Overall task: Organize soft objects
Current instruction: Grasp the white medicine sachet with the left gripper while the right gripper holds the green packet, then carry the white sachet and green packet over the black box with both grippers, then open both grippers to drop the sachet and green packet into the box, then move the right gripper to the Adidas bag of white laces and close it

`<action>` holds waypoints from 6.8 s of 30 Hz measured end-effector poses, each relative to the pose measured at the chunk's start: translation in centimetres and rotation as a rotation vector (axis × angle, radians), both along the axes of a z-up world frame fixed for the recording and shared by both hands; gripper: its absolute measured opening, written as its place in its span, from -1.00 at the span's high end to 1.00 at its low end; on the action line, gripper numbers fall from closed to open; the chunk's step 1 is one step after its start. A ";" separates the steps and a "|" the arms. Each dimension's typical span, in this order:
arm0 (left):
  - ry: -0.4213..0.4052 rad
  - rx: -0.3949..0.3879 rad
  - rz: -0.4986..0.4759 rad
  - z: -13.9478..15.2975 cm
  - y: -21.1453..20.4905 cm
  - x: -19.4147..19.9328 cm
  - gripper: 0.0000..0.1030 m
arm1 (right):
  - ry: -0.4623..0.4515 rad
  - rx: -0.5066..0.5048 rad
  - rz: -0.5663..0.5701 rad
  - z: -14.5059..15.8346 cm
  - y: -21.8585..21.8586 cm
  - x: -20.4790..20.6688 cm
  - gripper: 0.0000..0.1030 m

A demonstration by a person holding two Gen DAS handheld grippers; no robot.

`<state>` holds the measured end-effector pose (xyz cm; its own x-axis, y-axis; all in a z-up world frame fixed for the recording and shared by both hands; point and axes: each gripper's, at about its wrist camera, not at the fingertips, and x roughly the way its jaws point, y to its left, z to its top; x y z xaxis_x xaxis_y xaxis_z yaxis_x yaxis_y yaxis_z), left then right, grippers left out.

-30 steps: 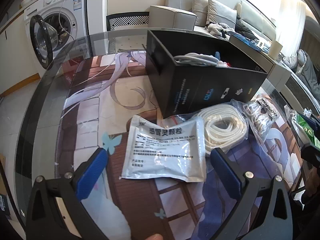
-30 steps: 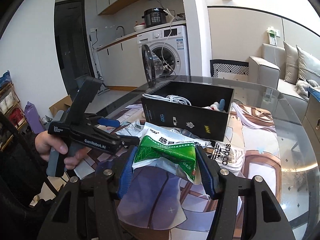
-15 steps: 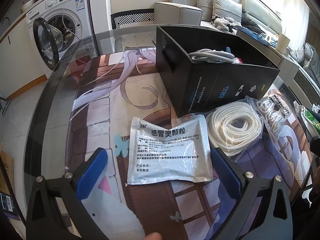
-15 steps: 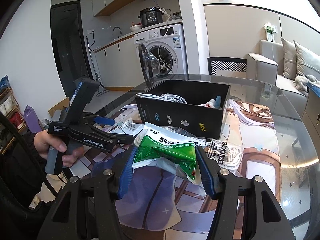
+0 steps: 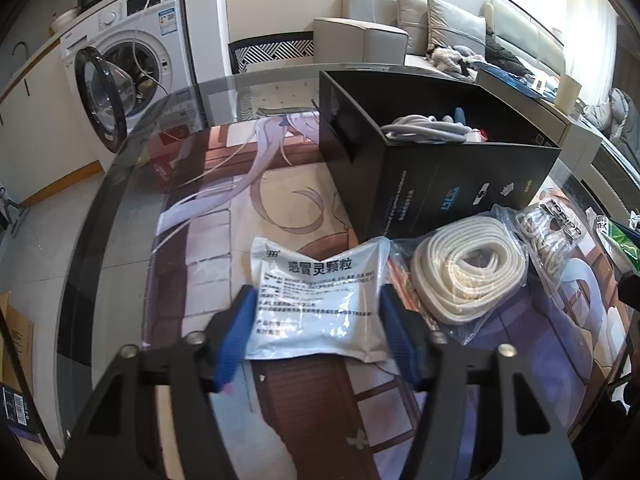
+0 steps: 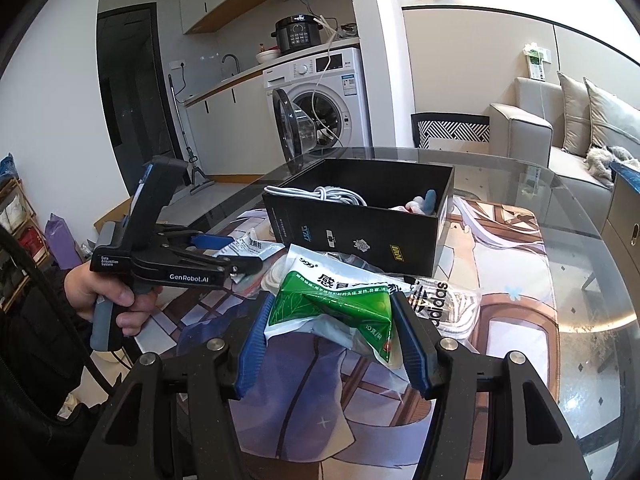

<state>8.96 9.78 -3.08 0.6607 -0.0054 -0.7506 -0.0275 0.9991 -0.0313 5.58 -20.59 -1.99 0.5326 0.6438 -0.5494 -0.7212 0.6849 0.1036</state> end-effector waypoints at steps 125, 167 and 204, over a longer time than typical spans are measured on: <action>-0.199 -0.038 -0.047 7.4 -3.8 3.2 -1.00 | -0.084 -0.176 -0.128 1.7 -0.5 8.3 -0.99; -0.083 -0.036 -0.050 2.6 -4.4 -0.2 -1.00 | 0.080 -0.261 -0.141 -1.6 3.3 8.3 -0.99; -0.066 -0.054 -0.067 2.7 -4.0 -0.5 -1.00 | 0.086 -0.326 -0.109 -2.0 1.7 9.2 -0.99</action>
<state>8.48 5.75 -0.41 0.7055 -0.0906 -0.7029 0.0430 0.9954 -0.0851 14.77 -18.84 -4.03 0.5317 0.3692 -0.7622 -0.6400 0.7646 -0.0762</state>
